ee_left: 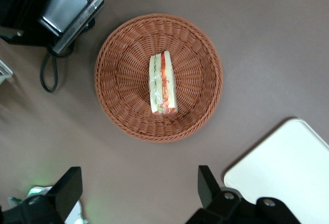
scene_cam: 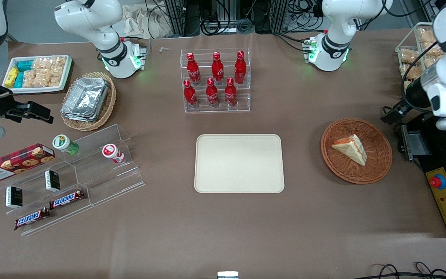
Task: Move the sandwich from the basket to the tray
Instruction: 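Move the left gripper toward the wicker basket holding the sandwich, then lower the left gripper onto the wrapped sandwich and close on it, then lift the sandwich out of the basket and carry it toward the cream tray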
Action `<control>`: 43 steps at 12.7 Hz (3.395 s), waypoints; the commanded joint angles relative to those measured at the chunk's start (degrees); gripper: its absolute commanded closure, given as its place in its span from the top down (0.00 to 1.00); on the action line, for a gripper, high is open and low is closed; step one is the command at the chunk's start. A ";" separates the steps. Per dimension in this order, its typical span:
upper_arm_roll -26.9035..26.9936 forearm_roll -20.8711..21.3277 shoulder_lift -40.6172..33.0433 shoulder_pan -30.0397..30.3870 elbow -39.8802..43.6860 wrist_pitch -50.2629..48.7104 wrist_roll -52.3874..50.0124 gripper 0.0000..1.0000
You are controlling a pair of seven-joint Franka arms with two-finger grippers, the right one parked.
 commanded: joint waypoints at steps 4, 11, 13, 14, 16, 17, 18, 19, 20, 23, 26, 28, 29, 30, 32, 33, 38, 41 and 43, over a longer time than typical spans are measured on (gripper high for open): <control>0.06 1.76 2.77 -0.10 -13.79 15.16 -9.17 1.00; 1.73 1.85 10.08 -0.10 -15.20 22.71 -10.50 1.00; 1.73 1.85 11.31 -0.10 -15.46 24.47 -10.50 1.00; 1.73 1.85 11.67 -0.10 -16.07 25.52 -10.50 1.00; 1.73 1.76 12.54 -0.01 -17.65 28.07 -10.50 1.00; 1.73 1.76 13.51 -0.01 -17.92 29.30 -10.50 1.00; 1.82 1.76 14.65 -0.01 -17.92 29.92 -10.50 1.00; 1.82 1.68 15.53 -0.01 -17.92 30.28 -10.50 1.00; 1.82 1.68 16.23 -0.01 -17.92 30.28 -10.50 1.00; 1.91 1.68 17.64 -0.01 -18.10 30.54 -10.50 1.00; 2.43 1.59 19.66 -0.10 -18.28 33.09 -10.50 1.00; 2.52 1.50 20.80 -0.10 -18.27 34.75 -10.50 1.00; 2.43 1.50 21.59 -0.10 -18.19 35.81 -10.50 0.99; 2.43 1.50 22.12 -0.10 -18.19 36.25 -10.50 0.93; 2.43 1.41 22.04 -0.10 -18.19 36.43 -10.59 0.44; 2.43 1.41 21.78 -0.10 -18.10 36.26 -10.50 0.13; 2.35 1.50 13.80 -0.10 -15.74 28.03 -8.75 0.00; 1.99 1.41 7.91 -0.53 -9.69 15.03 -4.37 0.00; -0.71 1.15 7.27 -0.71 -5.11 7.90 -0.76 0.00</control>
